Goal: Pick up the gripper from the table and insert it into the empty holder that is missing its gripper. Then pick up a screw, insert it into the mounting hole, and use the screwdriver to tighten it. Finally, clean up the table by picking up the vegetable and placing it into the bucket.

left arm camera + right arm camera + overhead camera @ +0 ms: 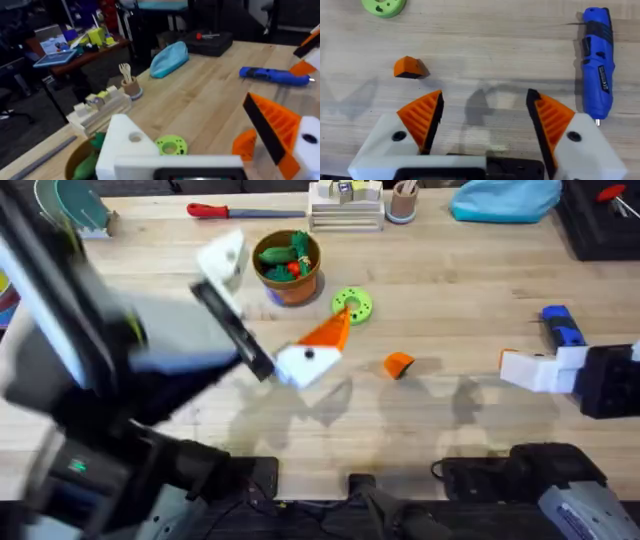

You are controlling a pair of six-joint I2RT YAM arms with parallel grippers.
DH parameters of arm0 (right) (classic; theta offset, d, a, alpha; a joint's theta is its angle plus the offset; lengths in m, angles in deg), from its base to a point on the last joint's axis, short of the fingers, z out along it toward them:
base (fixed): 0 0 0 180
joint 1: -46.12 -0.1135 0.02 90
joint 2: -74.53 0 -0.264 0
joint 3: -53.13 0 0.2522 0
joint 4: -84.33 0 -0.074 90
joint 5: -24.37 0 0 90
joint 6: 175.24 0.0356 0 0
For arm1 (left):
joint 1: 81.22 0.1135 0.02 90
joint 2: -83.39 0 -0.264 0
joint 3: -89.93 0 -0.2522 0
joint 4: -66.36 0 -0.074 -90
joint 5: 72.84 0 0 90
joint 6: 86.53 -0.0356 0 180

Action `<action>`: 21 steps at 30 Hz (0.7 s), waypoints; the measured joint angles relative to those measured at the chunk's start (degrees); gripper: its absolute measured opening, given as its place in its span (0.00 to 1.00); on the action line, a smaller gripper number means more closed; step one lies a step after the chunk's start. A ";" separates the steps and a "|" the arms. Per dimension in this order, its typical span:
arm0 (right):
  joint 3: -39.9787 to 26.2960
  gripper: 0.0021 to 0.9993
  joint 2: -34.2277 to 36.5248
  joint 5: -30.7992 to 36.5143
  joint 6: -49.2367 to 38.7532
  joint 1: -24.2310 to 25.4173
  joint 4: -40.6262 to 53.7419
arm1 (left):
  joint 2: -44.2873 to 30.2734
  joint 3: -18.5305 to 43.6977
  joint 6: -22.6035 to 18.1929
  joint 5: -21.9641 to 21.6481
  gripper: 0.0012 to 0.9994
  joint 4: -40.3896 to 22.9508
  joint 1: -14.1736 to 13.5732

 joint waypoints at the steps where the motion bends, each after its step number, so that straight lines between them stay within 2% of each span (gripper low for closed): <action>1: -0.01 0.99 0.00 0.00 0.00 0.00 0.00 | 2.49 -2.86 0.85 -0.58 0.99 1.66 -0.53; 5: 0.01 0.99 0.00 0.00 0.00 0.00 0.00 | 12.47 -13.41 3.39 -2.69 0.99 6.49 -2.47; 9: 0.01 0.99 0.00 0.00 0.00 0.00 0.00 | 20.03 -19.73 6.59 -4.41 0.99 7.56 -3.44; 10: -0.01 0.99 0.00 0.00 0.00 0.00 0.00 | 22.96 -22.17 8.48 -4.90 0.99 7.87 -3.61; 14: -0.01 0.99 -0.02 0.00 0.00 0.00 0.00 | 23.05 -22.17 9.60 -5.45 0.99 5.50 -4.92; 18: 0.01 0.99 0.00 0.00 0.00 0.00 0.00 | 23.05 -22.17 10.09 -5.87 0.99 -2.34 -7.14; 21: -0.01 0.99 0.00 0.00 0.00 0.00 0.00 | 22.93 -22.13 10.43 -5.82 0.99 -3.18 -9.24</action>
